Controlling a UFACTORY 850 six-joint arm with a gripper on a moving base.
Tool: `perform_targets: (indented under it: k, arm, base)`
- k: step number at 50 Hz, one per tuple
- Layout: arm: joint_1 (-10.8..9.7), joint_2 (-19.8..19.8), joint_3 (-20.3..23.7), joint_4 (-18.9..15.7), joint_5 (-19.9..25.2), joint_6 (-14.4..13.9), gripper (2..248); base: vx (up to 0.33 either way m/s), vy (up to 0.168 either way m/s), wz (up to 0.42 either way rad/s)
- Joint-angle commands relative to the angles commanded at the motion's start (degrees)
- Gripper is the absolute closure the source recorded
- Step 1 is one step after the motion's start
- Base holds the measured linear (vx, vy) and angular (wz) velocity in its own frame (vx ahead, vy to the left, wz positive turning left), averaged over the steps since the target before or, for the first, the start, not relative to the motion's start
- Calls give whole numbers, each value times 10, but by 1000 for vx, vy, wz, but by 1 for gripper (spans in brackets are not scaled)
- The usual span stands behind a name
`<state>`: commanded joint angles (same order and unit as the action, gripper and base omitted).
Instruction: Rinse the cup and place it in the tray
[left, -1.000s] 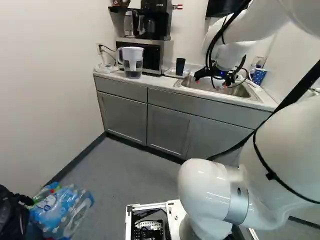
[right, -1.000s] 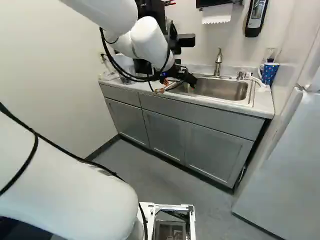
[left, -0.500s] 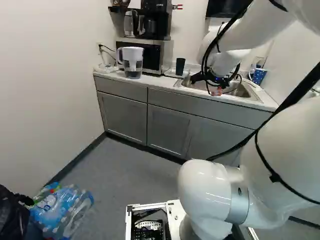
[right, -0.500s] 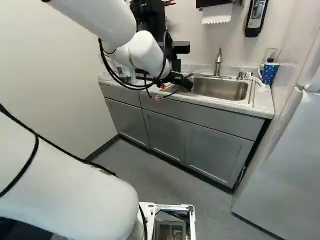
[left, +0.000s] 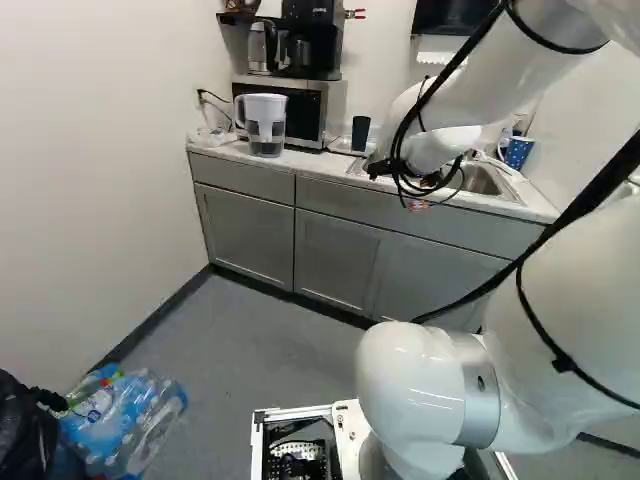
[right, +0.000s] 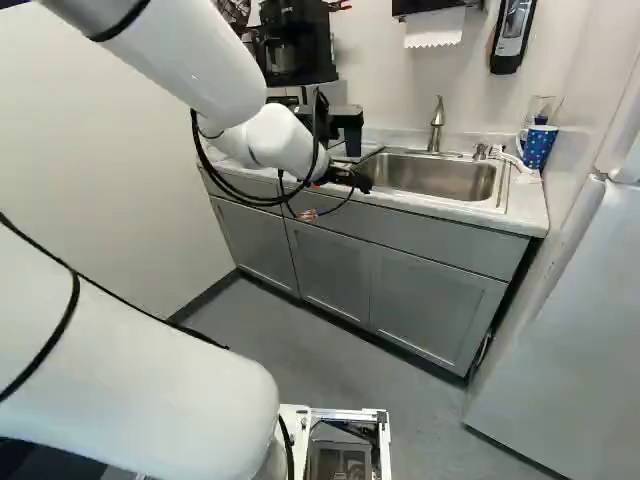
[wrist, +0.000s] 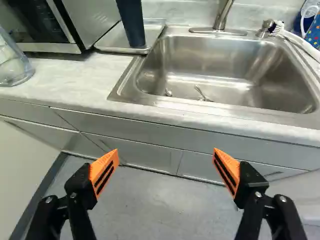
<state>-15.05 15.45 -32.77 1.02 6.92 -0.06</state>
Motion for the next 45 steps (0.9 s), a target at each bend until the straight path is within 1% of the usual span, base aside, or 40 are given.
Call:
perform_targets:
  k: [35, 45]
  arm:
    - [72, 3, 134, -5, 207, 0, 3]
    - [90, 3, 165, -6, 257, 0, 3]
  base:
    - [0, 0, 0]
    - [0, 0, 0]
